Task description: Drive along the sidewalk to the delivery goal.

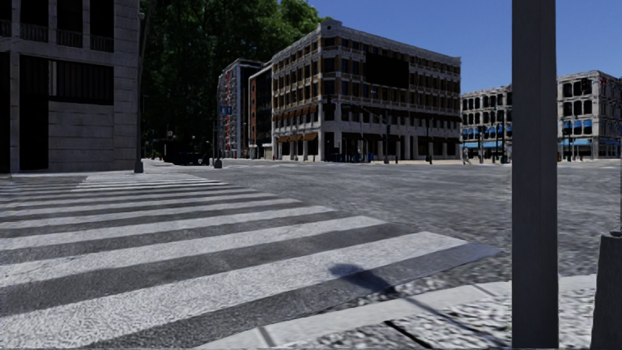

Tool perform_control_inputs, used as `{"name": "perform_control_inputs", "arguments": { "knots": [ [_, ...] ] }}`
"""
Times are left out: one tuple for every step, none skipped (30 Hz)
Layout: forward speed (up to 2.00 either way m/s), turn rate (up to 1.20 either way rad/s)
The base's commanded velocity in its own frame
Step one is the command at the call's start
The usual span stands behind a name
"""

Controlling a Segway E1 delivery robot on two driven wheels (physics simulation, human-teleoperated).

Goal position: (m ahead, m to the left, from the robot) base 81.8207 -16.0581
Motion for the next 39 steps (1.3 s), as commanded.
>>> {"name": "perform_control_inputs", "arguments": {
  "knots": [
    [1.62, 0.79],
    [1.62, 0.79],
    [1.62, 0.79],
    [1.62, 0.79],
    [1.62, 0.79],
    [1.62, 0.79],
    [1.62, 0.79],
    [1.62, 0.79],
    [1.62, 0.79],
    [1.62, 0.79],
    [1.62, 0.79],
    [1.62, 0.79],
    [1.62, 0.79],
    [1.62, 0.79],
    [1.62, 0.79],
    [1.62, 0.71],
    [1.62, 0.71],
    [1.62, 0.6],
    [1.62, 0.57],
    [1.62, 0.55],
    [1.62, 0.48],
    [1.62, 0.48],
    [1.62, 0.35],
    [1.62, 0.0],
    [1.62, 0.0],
    [1.62, 0.0],
    [1.62, 0.0],
    [1.62, 0.0],
    [1.62, 0.0],
    [1.62, 0.0],
    [1.62, 0.0],
    [1.62, 0.0],
    [1.62, 0.0],
    [1.63, 0.0],
    [1.63, 0.0],
    [1.63, 0.0],
    [1.63, 0.0],
    [1.63, 0.0],
    [1.63, 0.0]
  ]
}}
